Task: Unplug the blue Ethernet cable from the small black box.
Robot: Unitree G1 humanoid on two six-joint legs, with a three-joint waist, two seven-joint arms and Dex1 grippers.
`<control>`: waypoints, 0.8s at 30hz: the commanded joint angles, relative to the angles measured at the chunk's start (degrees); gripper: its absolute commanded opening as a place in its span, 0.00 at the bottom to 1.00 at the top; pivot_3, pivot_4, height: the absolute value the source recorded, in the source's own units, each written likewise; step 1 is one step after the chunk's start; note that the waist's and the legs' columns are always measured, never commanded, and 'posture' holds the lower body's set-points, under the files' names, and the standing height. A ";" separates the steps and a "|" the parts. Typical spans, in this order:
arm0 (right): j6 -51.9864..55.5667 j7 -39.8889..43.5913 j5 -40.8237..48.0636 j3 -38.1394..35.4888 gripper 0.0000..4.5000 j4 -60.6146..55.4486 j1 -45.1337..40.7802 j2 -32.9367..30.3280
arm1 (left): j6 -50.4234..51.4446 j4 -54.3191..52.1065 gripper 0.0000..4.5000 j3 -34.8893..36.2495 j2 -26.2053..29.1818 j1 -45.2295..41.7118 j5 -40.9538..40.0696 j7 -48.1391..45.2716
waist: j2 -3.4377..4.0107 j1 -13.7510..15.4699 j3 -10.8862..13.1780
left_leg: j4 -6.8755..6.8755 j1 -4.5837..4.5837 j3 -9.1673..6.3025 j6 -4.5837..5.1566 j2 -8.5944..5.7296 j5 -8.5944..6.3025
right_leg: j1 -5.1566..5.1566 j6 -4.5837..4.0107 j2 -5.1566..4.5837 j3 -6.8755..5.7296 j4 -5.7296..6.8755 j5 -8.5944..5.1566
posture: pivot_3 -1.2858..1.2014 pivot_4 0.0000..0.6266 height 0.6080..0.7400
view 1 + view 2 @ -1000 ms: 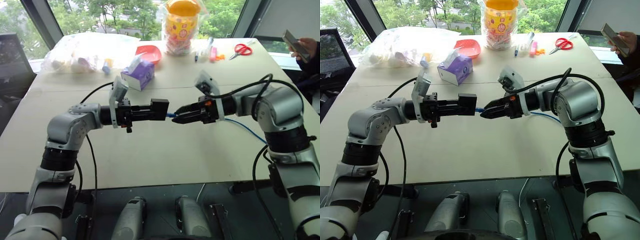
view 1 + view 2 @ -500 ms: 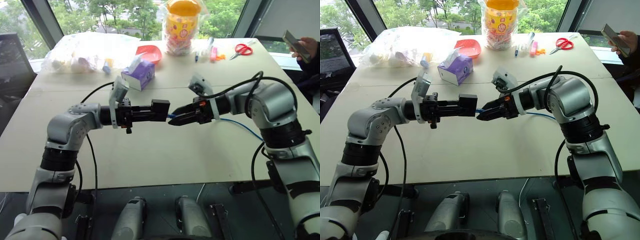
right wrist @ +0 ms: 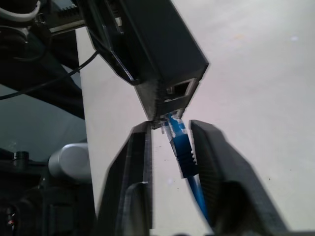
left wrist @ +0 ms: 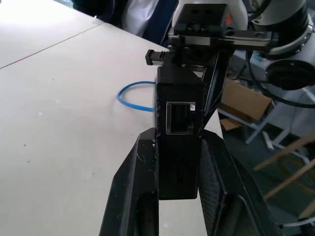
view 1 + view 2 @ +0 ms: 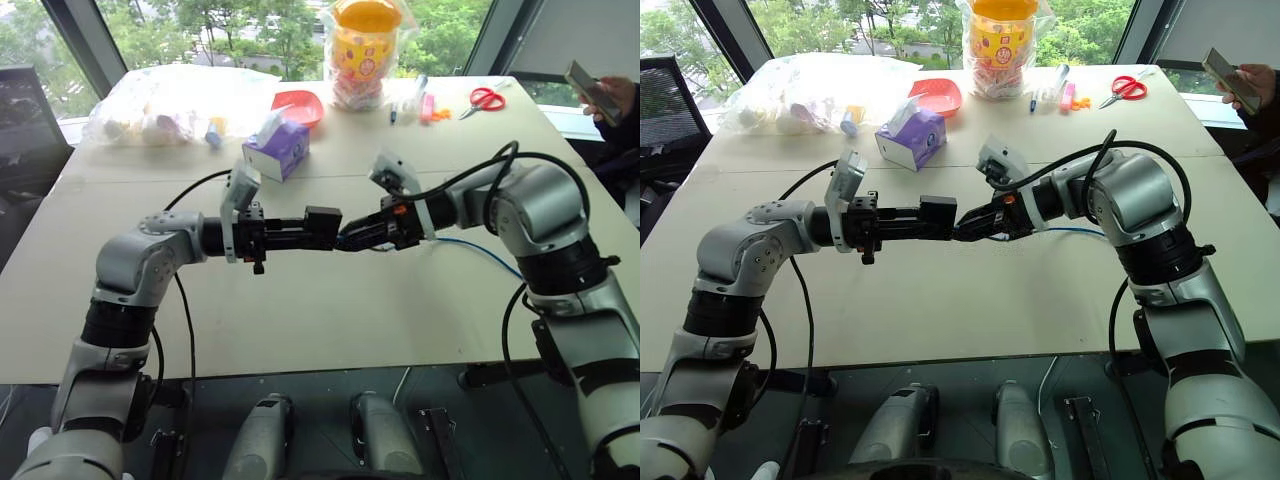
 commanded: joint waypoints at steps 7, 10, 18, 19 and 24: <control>-1.03 1.34 0.29 0.87 0.01 -1.35 -1.87 0.20 | -1.20 -2.72 0.10 -0.95 -0.51 -0.49 -0.27 -1.23 | 0.00 0.00 0.00 | 0.00 0.00 0.00 0.00 0.00 0.00 | 0.00 0.00 0.00 0.00 0.00 0.00 | 0.52 0.24 1.00; -1.10 1.36 0.15 1.22 0.01 -1.36 -1.97 0.29 | -1.40 -2.69 0.10 -1.20 -0.51 -0.62 0.05 -1.66 | 0.00 0.00 0.00 | 0.01 0.00 0.00 0.00 0.00 0.00 | 0.00 0.00 0.00 0.00 0.00 0.00 | 0.52 0.24 1.00; -4.24 1.88 -2.76 3.03 0.01 0.95 0.52 -2.98 | -2.92 -1.59 0.10 -0.74 2.54 0.42 1.13 -4.21 | 0.00 -0.01 0.00 | 0.00 0.00 0.00 0.00 0.00 0.00 | 0.00 0.00 0.00 0.00 0.00 0.00 | 0.52 0.24 1.00; -4.56 2.06 -2.90 3.03 0.01 1.39 0.75 -3.48 | -2.91 -1.52 0.10 -0.62 2.85 0.45 1.16 -4.38 | 0.00 -0.01 0.00 | 0.00 0.00 0.00 0.00 0.00 0.00 | 0.00 0.00 0.00 0.00 0.00 0.00 | 0.52 0.24 1.00; -6.71 2.58 -3.97 2.64 0.01 4.35 1.88 -5.90 | -2.80 -1.42 0.10 0.19 4.60 1.04 1.12 -5.11 | 0.00 0.05 0.00 | 0.01 0.00 0.00 0.00 0.00 0.00 | 0.00 0.00 0.00 0.00 0.00 0.00 | 0.52 0.24 1.00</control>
